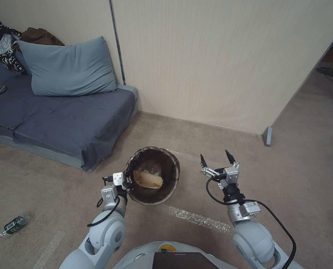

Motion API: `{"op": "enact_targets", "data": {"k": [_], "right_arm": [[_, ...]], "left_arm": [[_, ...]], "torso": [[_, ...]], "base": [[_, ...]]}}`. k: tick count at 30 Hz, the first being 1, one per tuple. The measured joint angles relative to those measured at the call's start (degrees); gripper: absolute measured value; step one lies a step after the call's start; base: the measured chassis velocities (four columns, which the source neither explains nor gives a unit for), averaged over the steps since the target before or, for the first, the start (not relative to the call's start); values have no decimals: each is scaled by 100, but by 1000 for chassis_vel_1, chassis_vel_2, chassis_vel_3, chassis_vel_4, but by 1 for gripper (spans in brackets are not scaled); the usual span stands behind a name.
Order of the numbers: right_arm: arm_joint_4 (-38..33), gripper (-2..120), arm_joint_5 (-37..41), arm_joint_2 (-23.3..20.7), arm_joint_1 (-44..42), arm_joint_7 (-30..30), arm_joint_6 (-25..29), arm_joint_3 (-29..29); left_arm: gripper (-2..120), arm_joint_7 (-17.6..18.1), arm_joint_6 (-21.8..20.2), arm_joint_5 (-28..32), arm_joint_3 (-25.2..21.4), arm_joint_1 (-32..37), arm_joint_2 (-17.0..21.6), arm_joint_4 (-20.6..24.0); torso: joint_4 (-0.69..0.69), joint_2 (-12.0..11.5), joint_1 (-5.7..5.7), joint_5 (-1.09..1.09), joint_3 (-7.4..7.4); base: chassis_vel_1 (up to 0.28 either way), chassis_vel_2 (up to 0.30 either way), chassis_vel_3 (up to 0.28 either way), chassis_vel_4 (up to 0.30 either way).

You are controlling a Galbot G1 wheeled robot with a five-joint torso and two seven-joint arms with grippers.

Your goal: Pick up the trash bin, then pick up the garbage from the floor and place it into the trash bin.

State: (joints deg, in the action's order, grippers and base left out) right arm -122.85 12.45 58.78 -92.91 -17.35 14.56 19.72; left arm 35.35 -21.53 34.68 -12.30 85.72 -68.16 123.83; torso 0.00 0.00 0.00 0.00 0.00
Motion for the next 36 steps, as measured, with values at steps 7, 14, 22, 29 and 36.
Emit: {"op": "enact_targets", "data": {"k": [7, 14, 22, 29, 36], "right_arm": [[-2, 100, 5, 1, 13, 3, -17, 24], [-2, 100, 26, 7, 36, 8, -49, 24], [-2, 100, 45, 30, 49, 10, -88, 12], [-2, 100, 47, 31, 60, 16, -95, 6], [-1, 100, 48, 26, 63, 17, -105, 1]], "left_arm": [[0, -6, 17, 0, 0, 19, -10, 33], [0, -11, 18, -5, 1, 34, -20, 45], [0, -20, 18, -5, 1, 49, -23, 50], [0, -26, 18, 0, -1, 52, -16, 54], [0, -34, 18, 6, -2, 52, -10, 54]], "torso": [[0, 0, 0, 1, 0], [0, 0, 0, 0, 0], [0, 0, 0, 1, 0], [0, 0, 0, 0, 0], [1, 0, 0, 0, 0]], "base": [[0, 0, 0, 0], [0, 0, 0, 0], [36, 45, 52, 48], [92, 84, 89, 90], [111, 114, 115, 115]]}}
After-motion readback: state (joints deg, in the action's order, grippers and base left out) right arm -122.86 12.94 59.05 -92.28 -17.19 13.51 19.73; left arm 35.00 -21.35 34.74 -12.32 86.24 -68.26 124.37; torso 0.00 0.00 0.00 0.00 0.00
